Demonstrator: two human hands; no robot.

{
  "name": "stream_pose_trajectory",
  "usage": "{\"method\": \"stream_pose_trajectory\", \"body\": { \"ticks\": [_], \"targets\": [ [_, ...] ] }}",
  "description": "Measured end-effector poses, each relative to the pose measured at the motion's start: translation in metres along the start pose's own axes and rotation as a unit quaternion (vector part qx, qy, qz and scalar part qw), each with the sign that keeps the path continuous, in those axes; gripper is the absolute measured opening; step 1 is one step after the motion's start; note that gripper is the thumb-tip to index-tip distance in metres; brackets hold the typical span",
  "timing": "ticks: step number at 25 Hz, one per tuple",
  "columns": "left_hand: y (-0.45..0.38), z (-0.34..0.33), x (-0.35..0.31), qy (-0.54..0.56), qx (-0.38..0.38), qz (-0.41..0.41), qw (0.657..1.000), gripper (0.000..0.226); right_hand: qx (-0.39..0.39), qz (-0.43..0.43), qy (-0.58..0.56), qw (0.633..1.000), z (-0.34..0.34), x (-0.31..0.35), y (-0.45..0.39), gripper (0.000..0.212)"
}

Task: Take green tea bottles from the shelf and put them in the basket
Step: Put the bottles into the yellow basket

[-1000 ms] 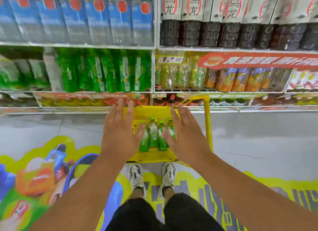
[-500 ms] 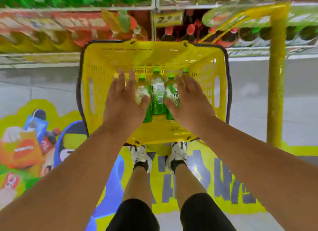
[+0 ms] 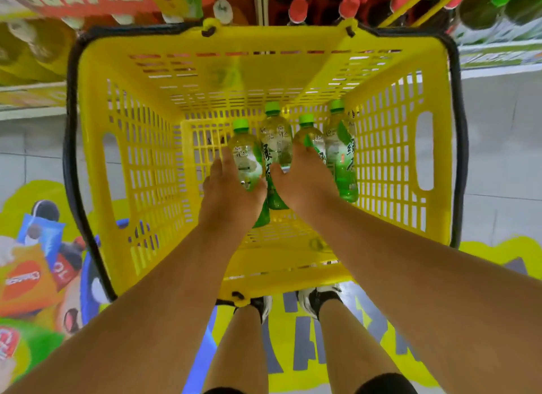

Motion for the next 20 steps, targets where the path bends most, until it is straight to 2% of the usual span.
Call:
{"method": "stream_pose_trajectory", "body": {
  "ticks": [3, 6, 10, 16, 20],
  "targets": [
    [-0.009, -0.010, 0.003, 0.037, -0.006, 0.044, 0.998, 0.094, -0.015, -0.062, -0.041, 0.997, -0.014, 0.007, -0.008, 0.055],
    [-0.015, -0.016, 0.011, 0.062, -0.015, 0.079, 0.995, 0.080, -0.033, -0.102, -0.056, 0.993, -0.017, 0.012, -0.013, 0.039],
    [-0.021, -0.018, 0.021, 0.078, -0.017, 0.115, 0.990, 0.064, -0.036, -0.120, -0.040, 0.991, -0.026, 0.021, -0.016, 0.046],
    [-0.026, -0.009, 0.028, 0.100, -0.018, 0.138, 0.985, 0.050, -0.020, -0.130, -0.112, 0.985, -0.041, 0.031, -0.026, 0.054],
    [-0.023, 0.004, 0.023, 0.127, -0.028, 0.136, 0.982, 0.043, -0.010, -0.108, -0.156, 0.982, -0.030, 0.022, -0.021, 0.041]
  ]
}}
Point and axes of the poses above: each hand's wrist, its own y-axis away from the middle knuckle, its own z-axis out of the back of the hand, x = y × z, the point moved 3 cm from there along -y, towards the middle knuckle, and after that the axes turned 13 degrees about y, right-handed, at the moved point
